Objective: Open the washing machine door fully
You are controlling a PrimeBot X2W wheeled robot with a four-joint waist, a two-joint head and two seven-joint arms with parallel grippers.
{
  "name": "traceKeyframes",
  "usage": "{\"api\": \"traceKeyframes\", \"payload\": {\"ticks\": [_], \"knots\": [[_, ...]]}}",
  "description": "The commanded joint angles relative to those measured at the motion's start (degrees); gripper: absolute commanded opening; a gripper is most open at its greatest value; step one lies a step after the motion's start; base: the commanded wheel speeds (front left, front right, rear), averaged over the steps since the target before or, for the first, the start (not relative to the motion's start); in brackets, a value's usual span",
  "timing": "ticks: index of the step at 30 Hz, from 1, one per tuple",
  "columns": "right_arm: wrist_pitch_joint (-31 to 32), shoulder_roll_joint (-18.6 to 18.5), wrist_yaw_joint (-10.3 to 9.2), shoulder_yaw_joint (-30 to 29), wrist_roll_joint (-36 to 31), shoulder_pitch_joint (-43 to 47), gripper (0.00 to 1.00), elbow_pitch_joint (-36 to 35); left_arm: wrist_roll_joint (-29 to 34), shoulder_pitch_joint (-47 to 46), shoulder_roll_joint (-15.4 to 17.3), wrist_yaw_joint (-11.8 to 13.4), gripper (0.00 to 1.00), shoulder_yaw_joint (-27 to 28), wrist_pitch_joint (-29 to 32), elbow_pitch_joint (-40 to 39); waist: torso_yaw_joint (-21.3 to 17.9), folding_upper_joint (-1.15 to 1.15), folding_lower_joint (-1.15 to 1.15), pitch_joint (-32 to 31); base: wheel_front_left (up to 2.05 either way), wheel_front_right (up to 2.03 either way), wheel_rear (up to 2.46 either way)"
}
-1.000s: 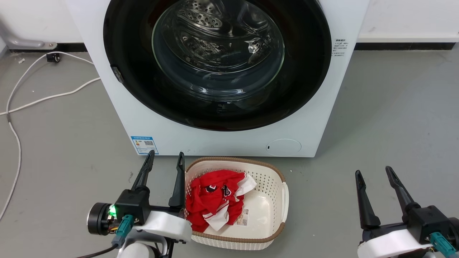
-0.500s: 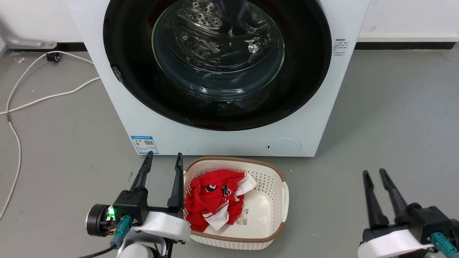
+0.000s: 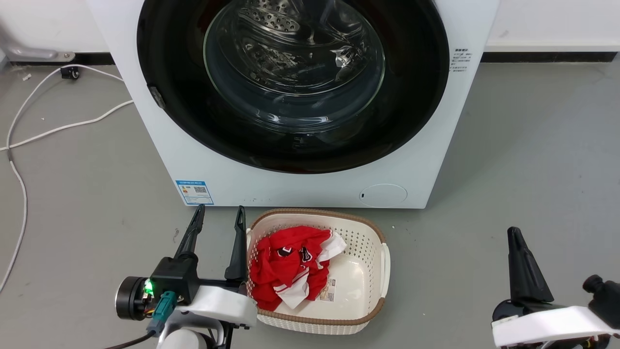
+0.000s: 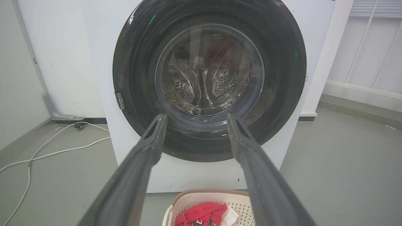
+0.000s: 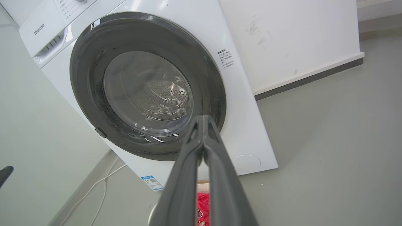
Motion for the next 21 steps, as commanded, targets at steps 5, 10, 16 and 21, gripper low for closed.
{"api": "traceKeyframes", "payload": {"ticks": [5,10,16,21], "knots": [[1.9,0.2,-0.02,0.2,19.5,-1.3,0.00,-1.2,-0.3,-0.5,0.0,0.4,1.00,0.1,-0.3,-0.4,-0.1,0.00,0.00,0.6,0.00,0.00,0.00],[5.2,0.1,-0.01,-1.5,42.2,-3.4,0.00,-2.5,-0.6,-1.0,0.0,0.7,1.00,0.1,-0.3,-0.6,-0.2,0.00,0.00,1.5,0.00,0.00,0.00],[12.5,-0.9,-0.01,-5.4,59.5,-9.5,0.00,-1.1,-0.9,-1.9,0.0,1.4,1.00,0.2,-0.3,-1.1,-0.6,0.00,0.00,2.9,0.00,0.00,0.00],[18.0,-4.2,-0.01,-7.5,66.4,-19.0,0.00,2.5,-1.1,-3.0,0.0,2.0,1.00,0.1,-0.2,-1.5,-1.0,0.00,0.00,4.5,0.00,0.00,0.00]]}}
